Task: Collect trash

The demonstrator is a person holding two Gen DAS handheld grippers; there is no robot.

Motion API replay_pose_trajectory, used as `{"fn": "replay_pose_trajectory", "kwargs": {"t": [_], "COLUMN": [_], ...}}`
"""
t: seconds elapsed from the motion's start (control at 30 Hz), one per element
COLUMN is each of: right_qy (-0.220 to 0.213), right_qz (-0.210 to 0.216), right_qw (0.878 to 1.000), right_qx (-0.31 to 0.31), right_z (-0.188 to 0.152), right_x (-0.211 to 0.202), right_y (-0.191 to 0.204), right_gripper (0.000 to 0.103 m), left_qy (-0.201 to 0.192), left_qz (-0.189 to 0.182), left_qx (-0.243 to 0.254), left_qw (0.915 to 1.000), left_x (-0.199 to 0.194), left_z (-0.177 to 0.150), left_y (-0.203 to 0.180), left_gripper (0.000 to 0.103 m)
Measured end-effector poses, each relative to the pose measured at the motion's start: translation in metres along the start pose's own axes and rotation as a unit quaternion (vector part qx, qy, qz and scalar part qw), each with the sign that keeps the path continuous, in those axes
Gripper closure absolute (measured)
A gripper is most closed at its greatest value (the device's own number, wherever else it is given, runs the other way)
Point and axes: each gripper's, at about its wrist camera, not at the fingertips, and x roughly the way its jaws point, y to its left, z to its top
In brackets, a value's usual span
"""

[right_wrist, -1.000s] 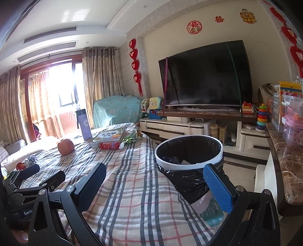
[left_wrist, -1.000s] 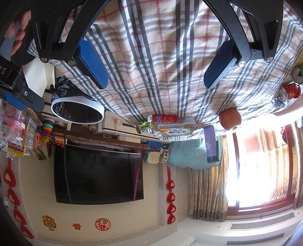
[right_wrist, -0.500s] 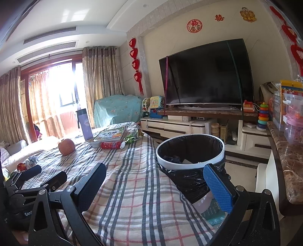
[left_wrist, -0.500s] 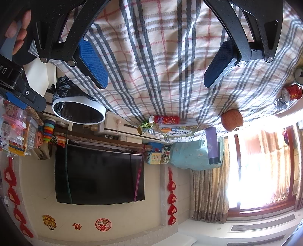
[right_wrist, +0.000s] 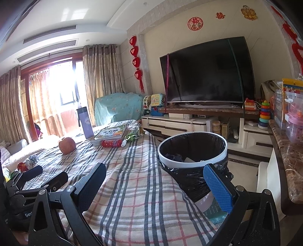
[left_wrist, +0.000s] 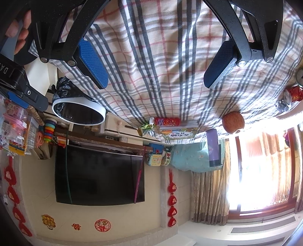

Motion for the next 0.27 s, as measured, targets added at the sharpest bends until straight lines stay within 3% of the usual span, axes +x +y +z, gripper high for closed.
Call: {"fn": "replay_pose_trajectory", "kwargs": {"t": [0.27], "right_qy": [0.016], "right_qz": [0.003], "right_qw": [1.0], "right_qx": [-0.001], "right_z": [-0.0013], "right_x": [0.0105], "right_y": [0.0042], "right_gripper": [0.0], "left_qy": [0.014], "left_qz": [-0.004], "left_qx": [-0.01], "left_qw": [0.9998], "left_x": [0.0077], "left_z": [-0.0029], "left_y": [0.0066], "left_gripper": [0.0]}}
